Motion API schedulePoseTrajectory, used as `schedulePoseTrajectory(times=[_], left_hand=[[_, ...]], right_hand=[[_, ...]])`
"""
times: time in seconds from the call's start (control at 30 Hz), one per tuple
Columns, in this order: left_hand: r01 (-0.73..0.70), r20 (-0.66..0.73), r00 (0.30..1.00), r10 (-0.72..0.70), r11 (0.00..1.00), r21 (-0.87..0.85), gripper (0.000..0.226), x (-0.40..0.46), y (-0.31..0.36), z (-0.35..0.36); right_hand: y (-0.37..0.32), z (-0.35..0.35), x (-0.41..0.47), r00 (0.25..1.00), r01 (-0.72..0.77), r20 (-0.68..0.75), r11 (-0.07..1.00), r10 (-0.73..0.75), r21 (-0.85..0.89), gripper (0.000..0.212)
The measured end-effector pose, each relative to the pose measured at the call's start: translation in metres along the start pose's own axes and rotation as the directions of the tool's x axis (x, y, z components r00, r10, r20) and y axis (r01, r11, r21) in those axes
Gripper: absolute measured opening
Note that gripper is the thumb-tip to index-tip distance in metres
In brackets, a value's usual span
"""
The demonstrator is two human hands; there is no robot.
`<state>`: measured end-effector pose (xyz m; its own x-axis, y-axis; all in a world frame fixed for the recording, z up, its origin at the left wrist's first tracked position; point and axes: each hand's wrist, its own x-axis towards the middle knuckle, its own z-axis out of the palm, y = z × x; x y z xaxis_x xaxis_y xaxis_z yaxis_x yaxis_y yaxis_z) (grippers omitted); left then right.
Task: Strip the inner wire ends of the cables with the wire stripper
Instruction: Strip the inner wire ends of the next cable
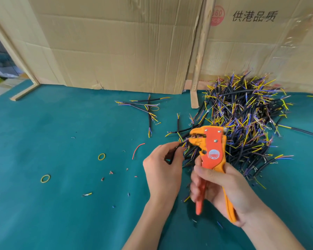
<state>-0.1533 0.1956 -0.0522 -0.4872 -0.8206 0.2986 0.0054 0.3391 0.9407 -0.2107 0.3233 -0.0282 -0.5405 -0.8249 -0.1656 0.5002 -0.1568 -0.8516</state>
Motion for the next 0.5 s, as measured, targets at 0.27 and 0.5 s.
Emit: schedulePoseTrajectory(times=[0.27, 0.5], left_hand=[[-0.093, 0.291, 0.957, -0.012, 0.935, 0.342, 0.025, 0.1, 0.024, 0.032], [-0.177, 0.35, 0.918, -0.185, 0.601, 0.779, 0.057, 0.183, -0.051, 0.006]], right_hand=[[-0.021, -0.017, -0.003, 0.979, 0.193, 0.018, 0.953, -0.203, 0.235, 0.033], [-0.01, -0.011, -0.001, 0.994, 0.1, 0.024, 0.965, -0.108, 0.241, 0.054]])
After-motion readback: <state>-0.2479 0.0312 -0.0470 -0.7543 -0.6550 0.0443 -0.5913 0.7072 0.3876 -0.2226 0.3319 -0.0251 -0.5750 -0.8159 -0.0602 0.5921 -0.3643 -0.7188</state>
